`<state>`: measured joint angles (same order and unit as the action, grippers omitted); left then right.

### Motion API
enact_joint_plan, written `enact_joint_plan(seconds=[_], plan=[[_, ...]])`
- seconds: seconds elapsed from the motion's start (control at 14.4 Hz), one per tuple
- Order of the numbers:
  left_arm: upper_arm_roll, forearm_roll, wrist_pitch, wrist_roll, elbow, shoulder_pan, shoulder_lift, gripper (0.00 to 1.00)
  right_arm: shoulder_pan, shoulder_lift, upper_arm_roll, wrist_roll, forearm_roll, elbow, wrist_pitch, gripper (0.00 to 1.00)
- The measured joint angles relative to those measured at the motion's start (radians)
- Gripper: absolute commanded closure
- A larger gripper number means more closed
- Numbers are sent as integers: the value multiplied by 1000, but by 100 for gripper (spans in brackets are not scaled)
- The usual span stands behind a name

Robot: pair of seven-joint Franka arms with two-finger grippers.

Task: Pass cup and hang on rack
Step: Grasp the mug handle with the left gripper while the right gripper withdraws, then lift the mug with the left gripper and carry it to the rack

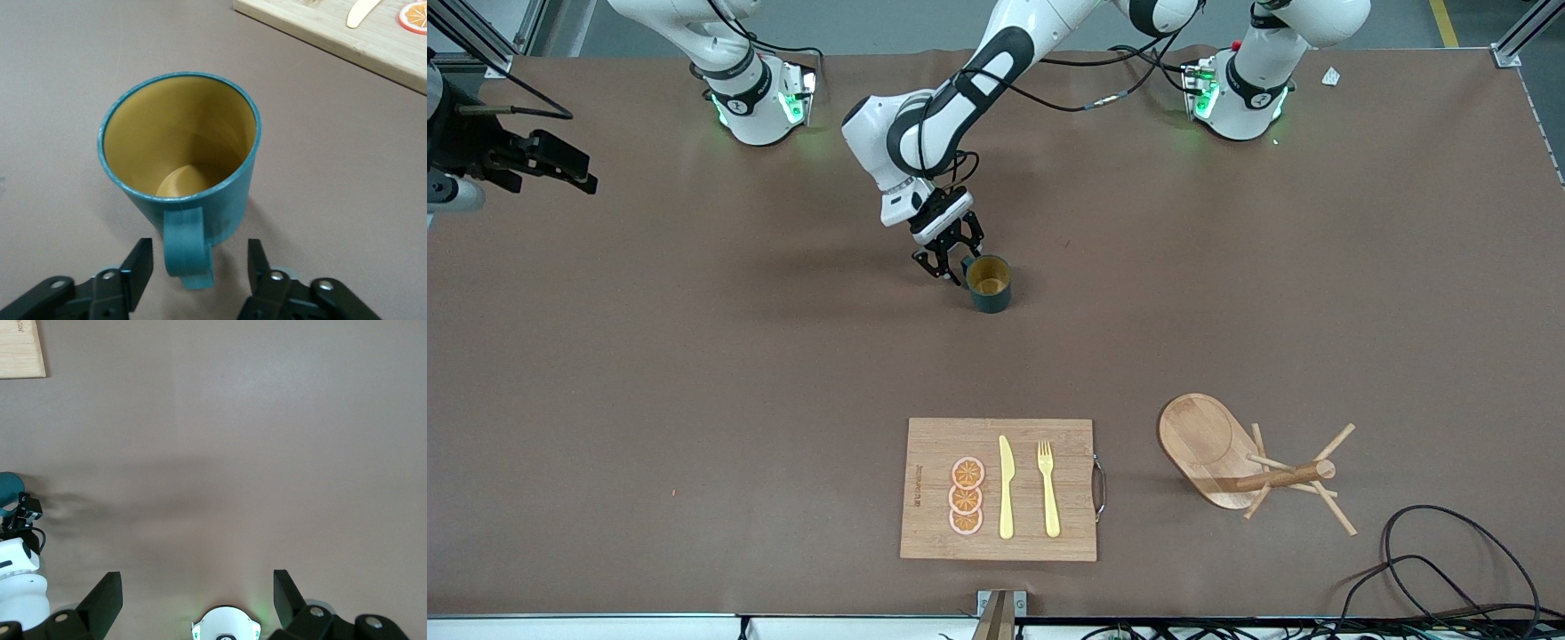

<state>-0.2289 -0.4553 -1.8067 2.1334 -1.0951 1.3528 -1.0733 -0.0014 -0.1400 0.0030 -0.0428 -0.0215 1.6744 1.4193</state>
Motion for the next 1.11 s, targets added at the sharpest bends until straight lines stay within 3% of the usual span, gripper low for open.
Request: enact_joint_plan(seconds=[0.21, 0.7, 1.11], plan=[[0, 0, 1, 0, 0, 0, 0, 51, 0, -24, -1, 0, 0, 1, -1, 0], [0, 0, 1, 0, 0, 0, -2, 97, 0, -42, -23, 0, -18, -3, 5, 0], [-16, 0, 15, -61, 40, -23, 25, 100, 0, 27, -25, 0, -22, -88, 5, 0]])
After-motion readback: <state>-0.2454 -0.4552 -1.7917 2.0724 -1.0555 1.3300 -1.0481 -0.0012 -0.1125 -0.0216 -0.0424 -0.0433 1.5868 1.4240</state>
